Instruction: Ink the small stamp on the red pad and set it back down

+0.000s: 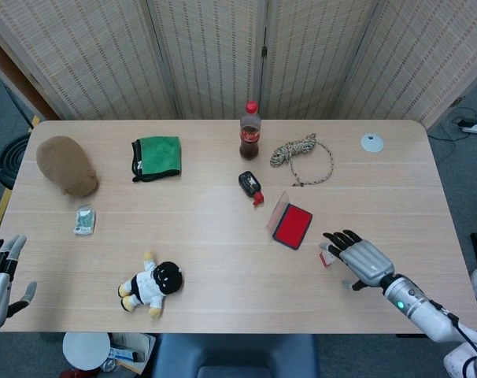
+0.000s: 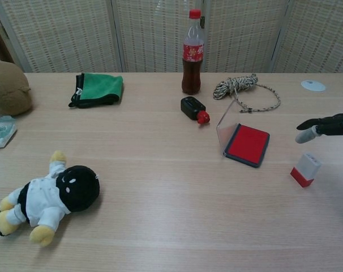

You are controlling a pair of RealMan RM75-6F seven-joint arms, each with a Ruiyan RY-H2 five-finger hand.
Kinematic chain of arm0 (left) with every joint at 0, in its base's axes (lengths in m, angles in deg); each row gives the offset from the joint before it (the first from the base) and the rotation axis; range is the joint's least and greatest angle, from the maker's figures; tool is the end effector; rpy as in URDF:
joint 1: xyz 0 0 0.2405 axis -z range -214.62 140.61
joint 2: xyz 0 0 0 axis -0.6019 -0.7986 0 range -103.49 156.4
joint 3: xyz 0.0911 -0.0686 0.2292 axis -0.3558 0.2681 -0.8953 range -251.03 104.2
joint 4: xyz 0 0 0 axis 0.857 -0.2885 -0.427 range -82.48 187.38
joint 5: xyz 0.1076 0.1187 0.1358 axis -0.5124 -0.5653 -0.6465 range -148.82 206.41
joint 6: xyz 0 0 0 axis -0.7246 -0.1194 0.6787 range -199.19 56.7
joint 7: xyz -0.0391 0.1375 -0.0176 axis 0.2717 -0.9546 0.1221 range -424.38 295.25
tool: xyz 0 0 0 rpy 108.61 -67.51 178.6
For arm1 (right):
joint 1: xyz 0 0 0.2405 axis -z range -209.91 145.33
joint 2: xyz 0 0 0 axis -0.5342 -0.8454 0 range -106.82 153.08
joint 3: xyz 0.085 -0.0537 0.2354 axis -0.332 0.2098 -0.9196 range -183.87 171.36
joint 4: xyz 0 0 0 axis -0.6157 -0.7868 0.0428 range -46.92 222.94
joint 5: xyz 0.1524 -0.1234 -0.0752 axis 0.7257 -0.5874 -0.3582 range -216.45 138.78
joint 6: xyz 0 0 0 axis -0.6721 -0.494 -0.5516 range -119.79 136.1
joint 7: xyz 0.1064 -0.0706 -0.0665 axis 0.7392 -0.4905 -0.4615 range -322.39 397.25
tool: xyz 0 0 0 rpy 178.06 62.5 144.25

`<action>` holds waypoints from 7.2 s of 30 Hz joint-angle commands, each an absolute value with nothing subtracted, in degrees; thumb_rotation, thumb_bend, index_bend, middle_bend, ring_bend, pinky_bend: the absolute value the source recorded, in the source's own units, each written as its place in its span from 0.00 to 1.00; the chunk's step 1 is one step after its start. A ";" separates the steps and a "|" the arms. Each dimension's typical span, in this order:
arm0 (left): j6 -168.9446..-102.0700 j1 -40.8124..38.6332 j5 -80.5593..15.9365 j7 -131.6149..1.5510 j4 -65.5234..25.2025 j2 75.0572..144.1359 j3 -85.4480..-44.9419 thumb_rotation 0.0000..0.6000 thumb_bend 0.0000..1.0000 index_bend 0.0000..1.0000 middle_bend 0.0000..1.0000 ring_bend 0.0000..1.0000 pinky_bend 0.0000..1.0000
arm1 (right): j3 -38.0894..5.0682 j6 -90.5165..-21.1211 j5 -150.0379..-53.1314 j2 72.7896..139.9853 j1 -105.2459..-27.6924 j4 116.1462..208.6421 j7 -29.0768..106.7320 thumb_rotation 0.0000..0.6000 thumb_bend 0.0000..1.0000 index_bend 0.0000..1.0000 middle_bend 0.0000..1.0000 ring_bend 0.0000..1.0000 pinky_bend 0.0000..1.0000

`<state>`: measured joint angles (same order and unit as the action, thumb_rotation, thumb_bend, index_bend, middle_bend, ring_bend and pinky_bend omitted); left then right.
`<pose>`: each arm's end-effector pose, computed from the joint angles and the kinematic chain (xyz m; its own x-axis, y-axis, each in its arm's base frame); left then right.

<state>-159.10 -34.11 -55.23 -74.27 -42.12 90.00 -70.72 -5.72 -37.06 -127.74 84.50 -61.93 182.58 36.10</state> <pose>-0.3122 0.1692 0.1665 0.5196 -0.0188 0.8542 0.8535 0.0573 -0.5179 -0.2584 -0.2613 0.0787 0.6081 -0.4722 0.6382 -0.7894 -0.4453 0.4227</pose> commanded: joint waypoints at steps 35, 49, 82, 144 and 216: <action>-159.84 -34.53 -57.08 -70.85 -41.41 89.23 -70.95 1.00 0.34 0.03 0.00 0.02 0.07 | -6.77 -36.07 -119.32 95.47 -64.70 171.24 36.76 1.00 0.25 0.25 0.00 0.00 0.00; -159.74 -34.40 -57.52 -70.52 -40.91 89.36 -71.02 1.00 0.34 0.02 0.00 0.02 0.07 | -6.73 -35.98 -119.48 95.89 -65.97 171.10 37.52 1.00 0.25 0.33 0.02 0.00 0.00; -159.87 -34.44 -57.32 -70.23 -40.61 89.55 -70.80 1.00 0.34 0.02 0.00 0.02 0.07 | -5.98 -37.58 -118.08 95.48 -66.02 171.64 34.63 1.00 0.30 0.43 0.04 0.00 0.00; -161.77 -35.45 -59.87 -65.29 -40.49 87.86 -71.63 1.00 0.34 0.02 0.00 0.02 0.07 | -14.13 -37.22 -105.52 107.47 -74.74 163.94 25.31 1.00 0.34 0.61 0.14 0.08 0.00; -163.07 -35.55 -61.04 -66.04 -40.12 88.77 -71.41 1.00 0.34 0.02 0.00 0.02 0.07 | -7.49 -40.82 -107.27 96.13 -68.53 174.87 20.76 1.00 0.36 0.62 0.14 0.10 0.00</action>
<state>-163.02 -35.51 -61.00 -66.09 -40.11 88.79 -71.39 -7.48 -41.05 -107.20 95.61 -68.48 175.39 20.55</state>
